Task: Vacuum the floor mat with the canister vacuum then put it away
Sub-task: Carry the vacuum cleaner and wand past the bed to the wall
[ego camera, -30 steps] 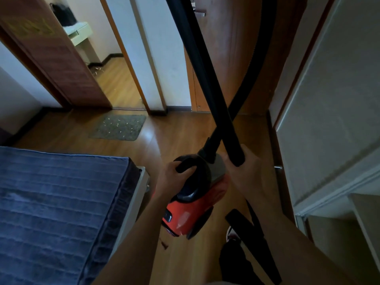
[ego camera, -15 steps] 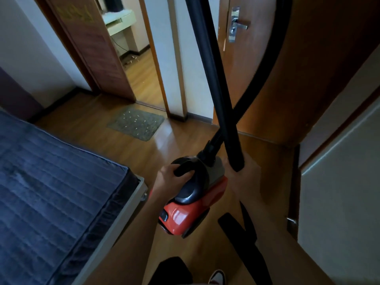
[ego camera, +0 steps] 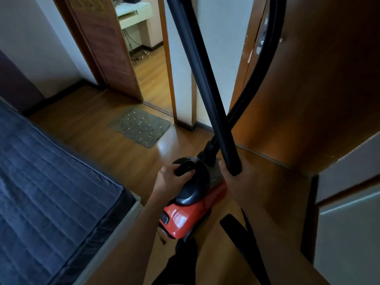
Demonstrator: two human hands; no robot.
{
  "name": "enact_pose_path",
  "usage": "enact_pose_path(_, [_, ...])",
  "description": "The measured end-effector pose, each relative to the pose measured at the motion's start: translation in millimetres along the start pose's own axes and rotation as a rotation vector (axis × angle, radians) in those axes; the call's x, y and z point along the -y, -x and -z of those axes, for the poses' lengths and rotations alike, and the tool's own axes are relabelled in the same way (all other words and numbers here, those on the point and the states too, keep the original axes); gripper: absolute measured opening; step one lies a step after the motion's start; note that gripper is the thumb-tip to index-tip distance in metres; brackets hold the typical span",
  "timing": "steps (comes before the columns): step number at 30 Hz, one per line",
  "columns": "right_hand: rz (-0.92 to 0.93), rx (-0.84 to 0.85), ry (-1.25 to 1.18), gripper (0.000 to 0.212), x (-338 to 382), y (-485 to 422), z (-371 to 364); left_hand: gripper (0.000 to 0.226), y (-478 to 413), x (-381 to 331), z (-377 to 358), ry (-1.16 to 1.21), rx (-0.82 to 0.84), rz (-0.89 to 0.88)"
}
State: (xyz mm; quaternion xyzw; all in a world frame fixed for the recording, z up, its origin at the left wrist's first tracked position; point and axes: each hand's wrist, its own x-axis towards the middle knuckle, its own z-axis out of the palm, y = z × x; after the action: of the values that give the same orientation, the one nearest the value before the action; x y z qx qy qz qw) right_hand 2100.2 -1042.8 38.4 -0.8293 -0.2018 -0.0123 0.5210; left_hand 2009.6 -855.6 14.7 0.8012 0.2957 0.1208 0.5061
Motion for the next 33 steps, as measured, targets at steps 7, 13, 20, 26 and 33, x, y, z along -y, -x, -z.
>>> enact_pose_path(7, [-0.013,0.068,0.0,0.024,5,-141,-93,0.018,-142,3,26,0.037,0.031,0.044])
enact_pose_path(13, [0.034,0.049,-0.026,0.014,31,-228,-157,0.019,-236,1,58,0.009,-0.026,0.046])
enact_pose_path(20, [0.118,0.135,-0.032,0.009,42,-312,-213,0.022,-323,19,98,-0.009,-0.146,0.095])
enact_pose_path(26, [0.193,0.231,-0.075,0.017,41,-389,-277,0.023,-388,16,125,-0.022,-0.259,0.146])
enact_pose_path(33, [0.292,0.392,-0.152,0.02,41,-502,-360,0.019,-488,20,154,-0.002,-0.423,0.263])
